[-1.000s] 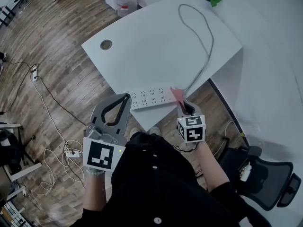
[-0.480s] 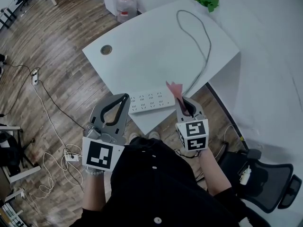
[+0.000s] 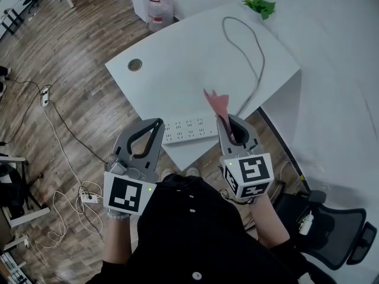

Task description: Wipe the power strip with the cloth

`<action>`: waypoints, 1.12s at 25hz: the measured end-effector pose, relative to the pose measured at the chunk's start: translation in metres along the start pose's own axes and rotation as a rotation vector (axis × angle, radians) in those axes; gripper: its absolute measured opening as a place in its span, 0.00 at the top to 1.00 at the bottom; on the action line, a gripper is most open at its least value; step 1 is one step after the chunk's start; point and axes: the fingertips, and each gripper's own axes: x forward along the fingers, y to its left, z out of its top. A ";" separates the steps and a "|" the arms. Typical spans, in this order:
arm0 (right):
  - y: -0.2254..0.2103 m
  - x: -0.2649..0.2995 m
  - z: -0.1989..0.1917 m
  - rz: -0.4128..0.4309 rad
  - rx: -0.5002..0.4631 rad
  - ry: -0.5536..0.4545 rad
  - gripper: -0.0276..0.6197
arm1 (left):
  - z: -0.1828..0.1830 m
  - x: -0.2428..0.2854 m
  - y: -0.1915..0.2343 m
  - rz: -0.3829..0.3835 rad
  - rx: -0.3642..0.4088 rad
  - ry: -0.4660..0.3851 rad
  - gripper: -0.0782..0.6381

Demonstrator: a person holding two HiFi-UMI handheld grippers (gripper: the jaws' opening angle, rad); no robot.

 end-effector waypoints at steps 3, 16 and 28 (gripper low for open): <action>0.002 -0.003 0.009 0.014 0.012 -0.031 0.87 | 0.000 -0.001 0.001 0.004 0.001 0.001 0.87; 0.008 0.003 0.014 0.022 -0.005 -0.026 0.87 | -0.001 -0.001 0.006 0.008 0.002 -0.001 0.87; 0.010 0.002 0.012 0.027 -0.013 -0.025 0.87 | -0.003 0.000 0.005 0.003 -0.007 0.004 0.87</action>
